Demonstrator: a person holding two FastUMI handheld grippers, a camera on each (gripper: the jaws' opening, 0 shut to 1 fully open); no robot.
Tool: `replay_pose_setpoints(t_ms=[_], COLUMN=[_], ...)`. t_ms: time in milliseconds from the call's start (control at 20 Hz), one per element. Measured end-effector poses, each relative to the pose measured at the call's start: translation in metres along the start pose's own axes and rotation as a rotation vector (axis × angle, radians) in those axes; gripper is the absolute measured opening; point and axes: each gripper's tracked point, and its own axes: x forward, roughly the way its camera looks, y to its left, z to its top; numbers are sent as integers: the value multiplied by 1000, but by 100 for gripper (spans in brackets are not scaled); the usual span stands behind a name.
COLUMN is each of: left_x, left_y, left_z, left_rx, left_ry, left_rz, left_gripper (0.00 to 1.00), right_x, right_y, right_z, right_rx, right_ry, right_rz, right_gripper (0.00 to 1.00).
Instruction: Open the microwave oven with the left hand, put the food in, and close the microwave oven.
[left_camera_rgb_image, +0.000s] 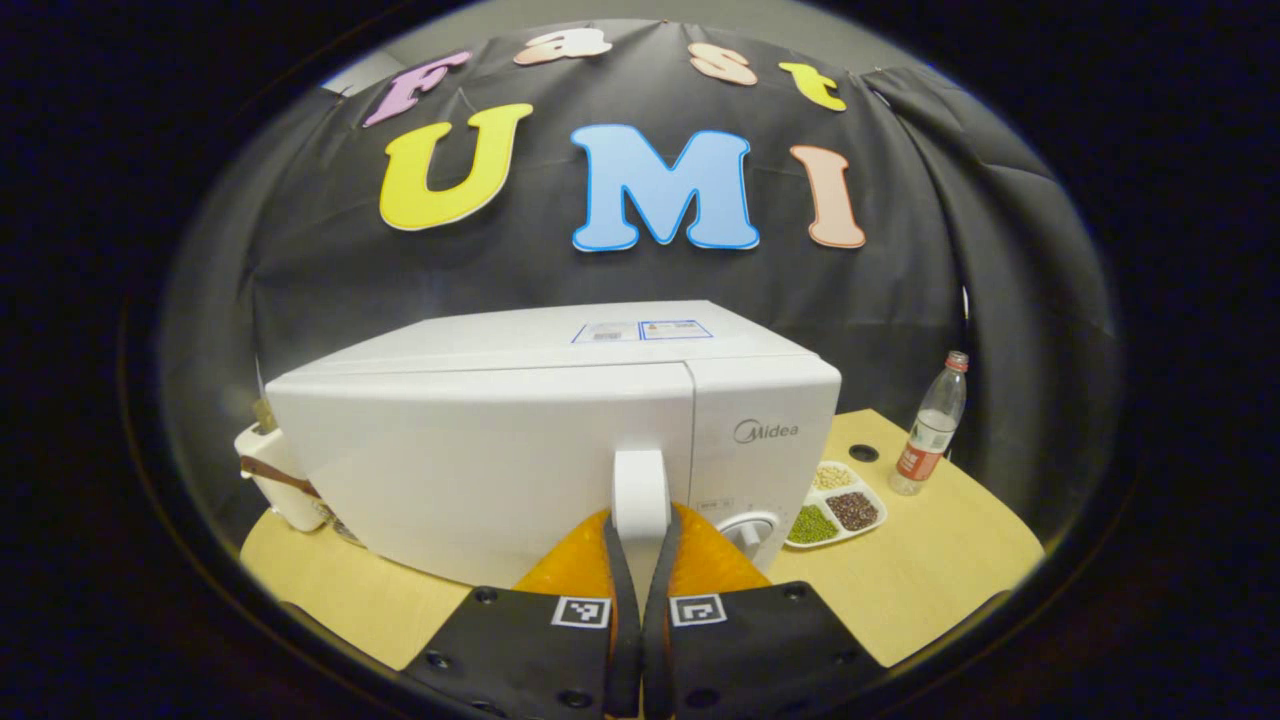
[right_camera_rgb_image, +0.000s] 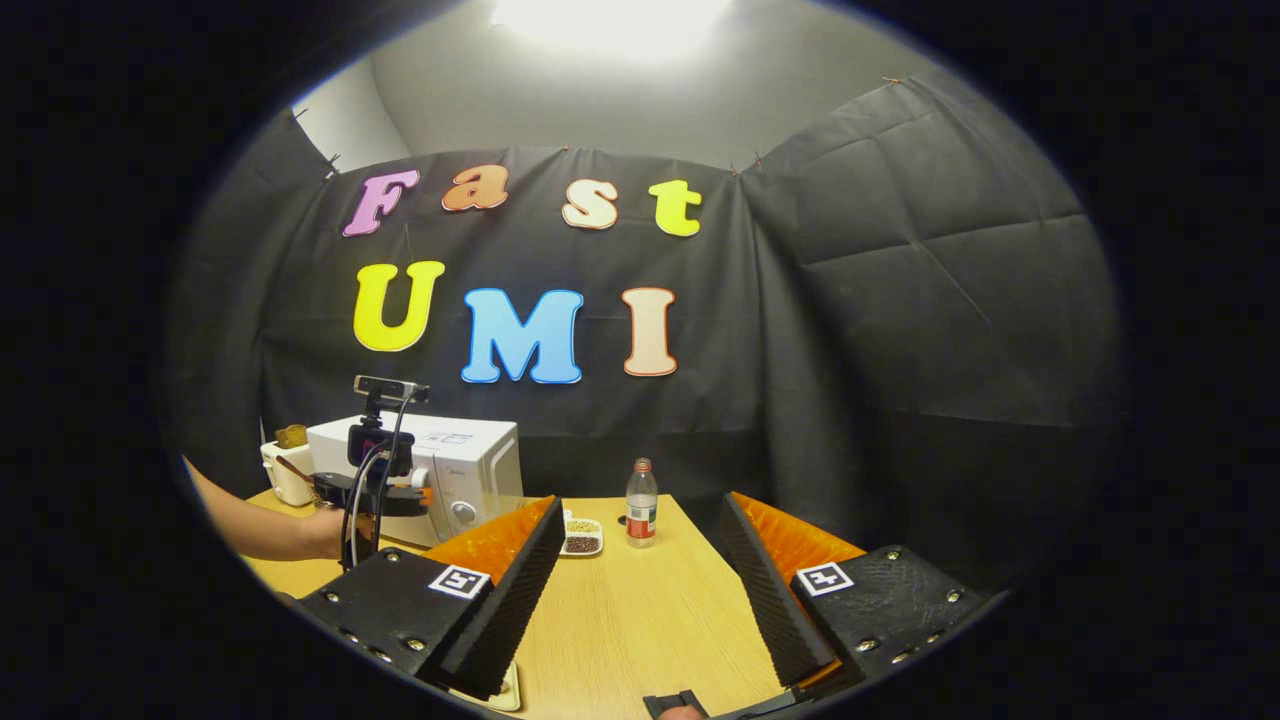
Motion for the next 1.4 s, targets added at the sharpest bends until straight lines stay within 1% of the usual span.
replay_pose_setpoints(t_ms=[150, 250, 300, 400, 450, 600, 750, 850, 1050, 1100, 1400], left_x=[0, -3, -15, -38, -46, -64, -90, -108, -142, -150, -191], left_y=[0, 1, 2, 6, 10, 16, 27, 35, 57, 62, 101], left_z=[2, -3, -12, -6, -11, -22, -28, -36, -48, -51, -66], left_rx=[-11, -17, -36, -13, 1, -26, -16, -10, -21, -22, -19], left_ry=[-5, 12, 32, -38, -24, -14, -14, -12, 2, 4, 29], left_rz=[6, 10, 17, 17, 15, 1, -1, -12, -3, 2, 28], left_gripper=[7, 7, 7, 7, 6, 7, 8, 14, 14, 17, 17], right_x=[9, 14, 16, 19, 21, 31, 33, 35, 34, 34, 30], right_y=[3, 4, 5, 7, 12, 27, 48, 63, 95, 103, 153], right_z=[-1, -3, -4, -5, -7, -16, -11, -8, -6, -6, -8], right_rx=[-3, 4, 7, 22, 35, 58, 70, 58, 46, 41, 32], right_ry=[1, 4, 6, 7, 9, 40, 29, 16, 7, 7, 17], right_rz=[22, 33, 38, 44, 61, 103, 163, 206, 293, 312, 421], right_gripper=[96, 95, 95, 96, 96, 96, 96, 96, 96, 96, 96])
